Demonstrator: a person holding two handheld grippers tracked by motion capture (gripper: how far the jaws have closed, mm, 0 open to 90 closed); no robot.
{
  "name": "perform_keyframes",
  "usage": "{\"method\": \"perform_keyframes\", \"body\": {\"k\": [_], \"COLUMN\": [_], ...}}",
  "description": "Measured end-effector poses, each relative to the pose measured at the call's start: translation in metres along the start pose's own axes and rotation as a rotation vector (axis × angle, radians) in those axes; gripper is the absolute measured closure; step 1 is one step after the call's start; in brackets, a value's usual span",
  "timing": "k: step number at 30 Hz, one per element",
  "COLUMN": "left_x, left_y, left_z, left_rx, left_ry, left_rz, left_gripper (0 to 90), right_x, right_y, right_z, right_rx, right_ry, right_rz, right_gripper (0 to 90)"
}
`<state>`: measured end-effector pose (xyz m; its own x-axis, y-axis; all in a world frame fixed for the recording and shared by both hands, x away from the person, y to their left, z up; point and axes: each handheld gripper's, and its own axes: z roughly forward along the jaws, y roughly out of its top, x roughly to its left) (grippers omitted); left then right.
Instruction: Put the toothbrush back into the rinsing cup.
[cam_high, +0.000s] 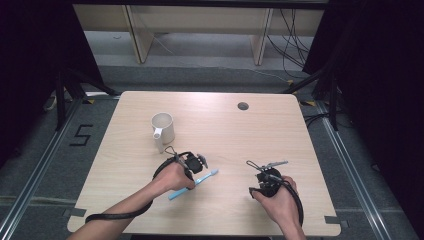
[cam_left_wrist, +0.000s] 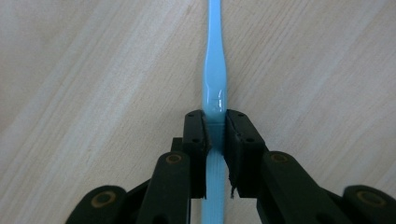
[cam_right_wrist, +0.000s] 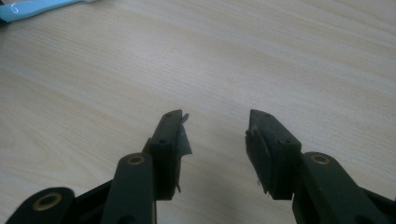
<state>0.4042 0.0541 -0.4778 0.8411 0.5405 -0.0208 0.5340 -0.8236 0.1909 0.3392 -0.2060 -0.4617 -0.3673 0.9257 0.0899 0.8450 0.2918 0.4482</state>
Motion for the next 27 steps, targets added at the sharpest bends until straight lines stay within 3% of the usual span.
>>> {"method": "perform_keyframes", "body": {"k": [6, 9, 11, 15, 23, 26, 27], "left_x": [0.002, 0.003, 0.003, 0.006, 0.009, 0.010, 0.011], "left_y": [-0.002, -0.004, -0.004, -0.006, -0.012, -0.014, -0.015], "left_z": [-0.002, -0.005, -0.007, -0.012, -0.021, -0.025, -0.026], "left_rx": [-0.027, -0.039, -0.050, -0.073, -0.140, -0.165, -0.181], "left_ry": [0.005, 0.007, 0.003, 0.010, 0.008, 0.007, 0.010], "left_rz": [0.026, 0.040, 0.048, 0.058, 0.041, 0.033, 0.031], "left_gripper": [78.2, 78.2, 78.2, 78.2, 78.2, 78.2, 78.2], "right_x": [0.000, 0.002, 0.000, 0.001, 0.000, 0.001, 0.000], "right_y": [0.000, -0.001, -0.001, -0.001, -0.001, -0.002, -0.002], "right_z": [0.001, 0.001, 0.002, 0.002, 0.002, 0.001, 0.001], "right_rx": [-0.003, 0.009, -0.010, -0.008, -0.022, -0.019, -0.015], "right_ry": [-0.002, 0.006, 0.006, 0.004, 0.000, 0.000, -0.002], "right_rz": [-0.004, 0.029, 0.002, -0.002, -0.003, 0.027, 0.011], "right_gripper": [56.2, 56.0, 56.0, 55.9, 55.8, 55.8, 55.8]}}
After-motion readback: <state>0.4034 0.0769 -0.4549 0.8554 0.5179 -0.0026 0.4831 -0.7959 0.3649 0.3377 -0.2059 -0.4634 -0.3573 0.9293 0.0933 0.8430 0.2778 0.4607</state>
